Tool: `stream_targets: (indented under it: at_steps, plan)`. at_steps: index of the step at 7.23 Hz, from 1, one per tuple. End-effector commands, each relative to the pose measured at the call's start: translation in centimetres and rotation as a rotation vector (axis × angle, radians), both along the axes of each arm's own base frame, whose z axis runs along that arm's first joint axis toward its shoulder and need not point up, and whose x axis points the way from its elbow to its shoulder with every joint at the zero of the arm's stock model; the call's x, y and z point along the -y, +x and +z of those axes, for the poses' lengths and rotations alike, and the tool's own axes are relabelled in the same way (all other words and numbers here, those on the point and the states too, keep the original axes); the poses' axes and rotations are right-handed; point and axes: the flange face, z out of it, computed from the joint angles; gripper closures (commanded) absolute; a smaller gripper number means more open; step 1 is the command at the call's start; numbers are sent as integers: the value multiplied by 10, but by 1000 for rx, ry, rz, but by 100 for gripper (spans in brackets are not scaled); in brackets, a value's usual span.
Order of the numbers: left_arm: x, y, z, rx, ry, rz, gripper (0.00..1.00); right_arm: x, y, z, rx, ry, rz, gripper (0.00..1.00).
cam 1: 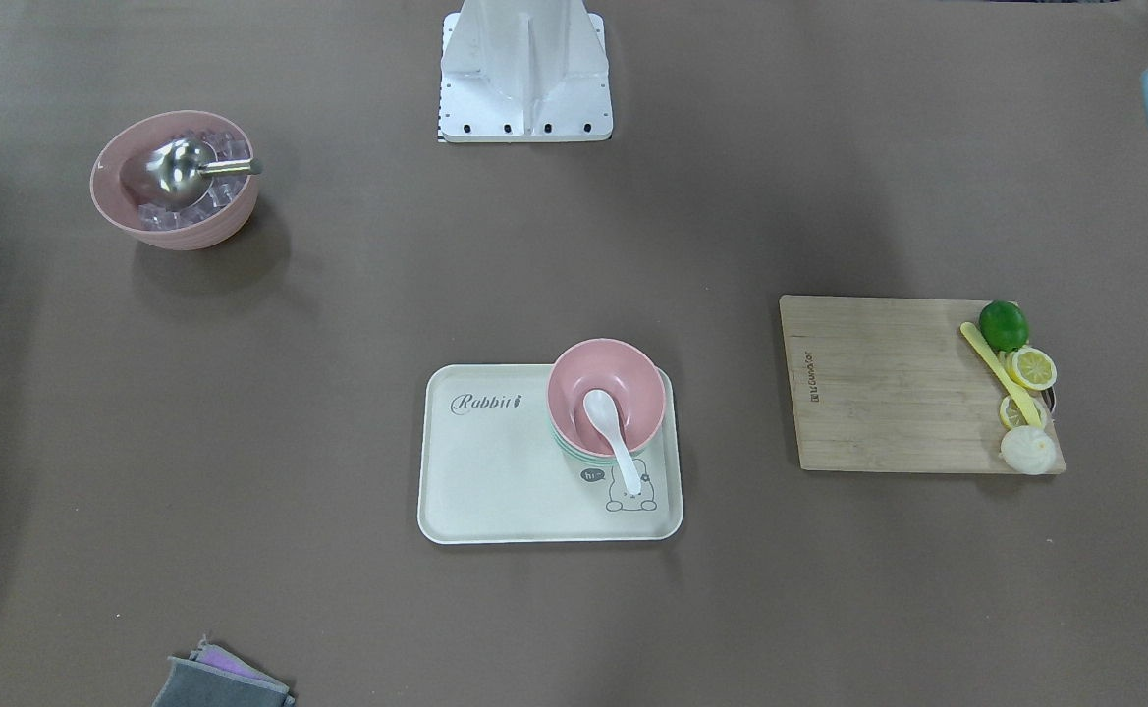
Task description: Stack pink bowl on green and place spoon
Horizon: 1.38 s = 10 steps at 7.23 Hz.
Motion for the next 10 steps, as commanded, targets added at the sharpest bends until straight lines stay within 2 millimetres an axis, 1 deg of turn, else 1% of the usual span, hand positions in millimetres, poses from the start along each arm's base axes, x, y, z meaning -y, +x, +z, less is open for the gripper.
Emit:
stream_targets:
  at_steps: [1, 2, 3, 4, 5, 6, 8, 10]
  plan:
    - [-20, -12, 46, 13, -50, -12, 2, -1, 0, -8, 26, -26, 43, 0]
    - [-21, -14, 49, 6, -58, -12, 2, -2, 0, -8, 32, -42, 57, 0]
    - [-41, -17, 62, 10, -83, -12, 2, -1, 1, -9, 32, -40, 60, 0]
    - [-44, -18, 64, 9, -80, -12, 2, -1, 3, -11, 30, -38, 66, 0]
    - [-54, -21, 75, 20, -95, -18, 2, -1, 5, -14, 32, -36, 73, 0]
    - [-55, -18, 82, 20, -109, -12, 2, -4, 6, -13, 32, -36, 74, 0]
    - [-59, -19, 83, 16, -118, -11, 2, 0, 5, -18, 29, -50, 109, 0]
    - [-61, -21, 88, 20, -127, -12, 2, -4, 5, -10, 31, -41, 141, 0]
